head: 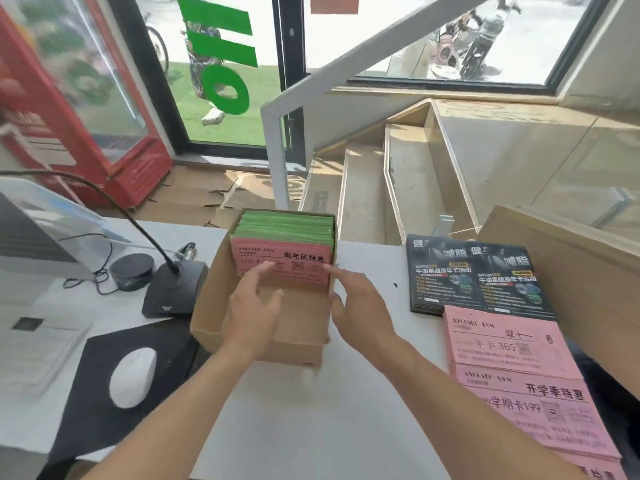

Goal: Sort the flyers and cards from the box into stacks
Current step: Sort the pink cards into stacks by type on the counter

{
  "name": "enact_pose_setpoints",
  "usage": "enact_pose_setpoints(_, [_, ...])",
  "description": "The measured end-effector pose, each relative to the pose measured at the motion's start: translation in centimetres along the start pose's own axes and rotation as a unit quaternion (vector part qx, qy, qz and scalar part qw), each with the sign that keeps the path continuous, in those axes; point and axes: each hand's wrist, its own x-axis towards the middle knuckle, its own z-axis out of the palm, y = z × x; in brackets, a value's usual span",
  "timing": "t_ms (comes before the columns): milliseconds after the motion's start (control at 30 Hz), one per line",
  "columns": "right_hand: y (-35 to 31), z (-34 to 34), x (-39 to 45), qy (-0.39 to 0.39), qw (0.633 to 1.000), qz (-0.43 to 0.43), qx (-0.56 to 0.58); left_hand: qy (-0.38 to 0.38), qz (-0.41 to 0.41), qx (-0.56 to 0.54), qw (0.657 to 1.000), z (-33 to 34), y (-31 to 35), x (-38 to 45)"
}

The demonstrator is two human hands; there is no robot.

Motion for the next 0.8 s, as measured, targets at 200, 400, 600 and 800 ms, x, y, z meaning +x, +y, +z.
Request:
enact_pose_setpoints(200, [-2.2,4.4,6.4,-0.086,0.982,-0.028,-0.164,-0.102,0.074,0.153,0.980,-1.6,-4.0,7.1])
enact_pose_setpoints(400, [-1.8,6.5,7.7,-0.088,0.957,-0.030,-0.276,-0.153,0.127,0.192,0.961,-1.3,-5.3,9.6])
enact_pose_setpoints(600, [-1.5,7.3,7.4,-0.008,0.954,-0.057,-0.294,-0.152,0.097,0.142,0.973,-0.5,-6.1,10.1])
enact_pose_setpoints(800, [-0.8,7.6,7.2,0.071,0.943,-0.119,-0.304,-0.155,0.088,0.118,0.977,-0.3,-6.2,10.1])
